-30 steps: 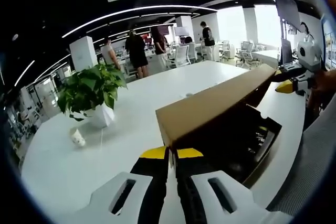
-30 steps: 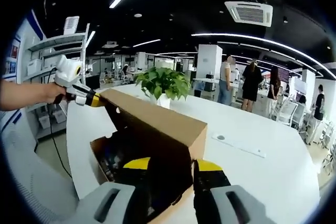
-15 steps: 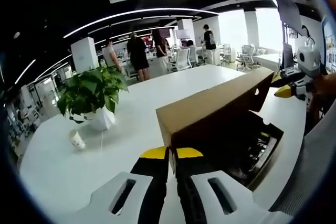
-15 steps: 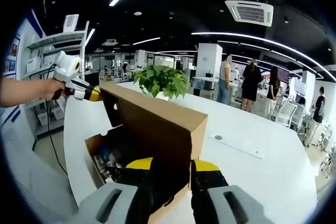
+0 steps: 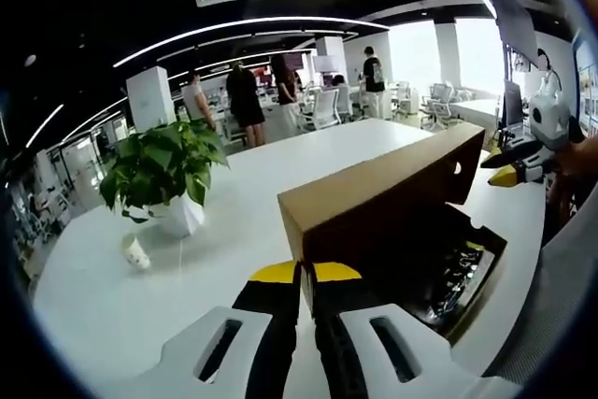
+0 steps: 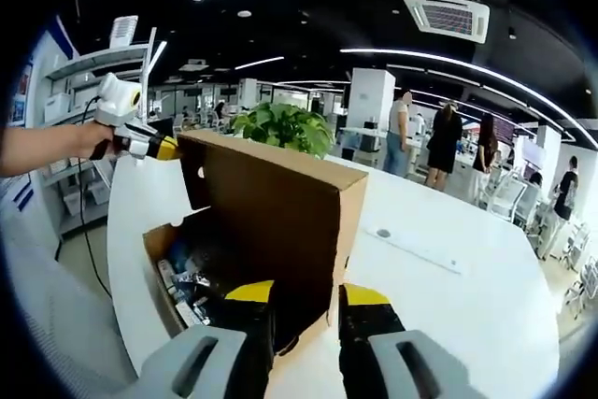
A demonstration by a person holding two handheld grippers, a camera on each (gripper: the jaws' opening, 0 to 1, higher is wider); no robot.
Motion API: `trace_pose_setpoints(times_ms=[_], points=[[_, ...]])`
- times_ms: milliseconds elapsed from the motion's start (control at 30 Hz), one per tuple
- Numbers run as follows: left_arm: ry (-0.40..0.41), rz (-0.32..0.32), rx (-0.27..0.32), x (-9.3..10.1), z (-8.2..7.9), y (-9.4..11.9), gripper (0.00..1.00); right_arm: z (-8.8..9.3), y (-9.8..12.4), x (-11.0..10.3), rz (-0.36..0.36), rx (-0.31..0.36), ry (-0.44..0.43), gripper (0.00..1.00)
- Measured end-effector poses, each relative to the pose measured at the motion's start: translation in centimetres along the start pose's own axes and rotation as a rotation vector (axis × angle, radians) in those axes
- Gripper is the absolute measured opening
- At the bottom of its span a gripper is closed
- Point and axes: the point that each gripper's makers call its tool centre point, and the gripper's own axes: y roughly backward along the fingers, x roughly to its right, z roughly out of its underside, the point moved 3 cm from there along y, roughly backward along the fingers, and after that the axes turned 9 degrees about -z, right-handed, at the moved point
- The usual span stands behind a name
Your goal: Operate the shoe box by opening the lid, removing the specified soft item, and placing it in the target area until the item is outside and the box remains undamaged.
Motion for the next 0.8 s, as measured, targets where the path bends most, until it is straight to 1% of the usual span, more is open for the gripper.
trace_pose_setpoints(times_ms=[200,800], points=[[0.001,0.002,0.006,-0.2,-0.3,-0.4,0.01,0.9,-0.5,0.3,0.006,-0.027,0.006,0.21],[-0.003,0.010,0.008,-0.5,-1.1,-1.3,0.01,3.5,-2.5,1.9,0.038,-0.089,-0.007,0.14]])
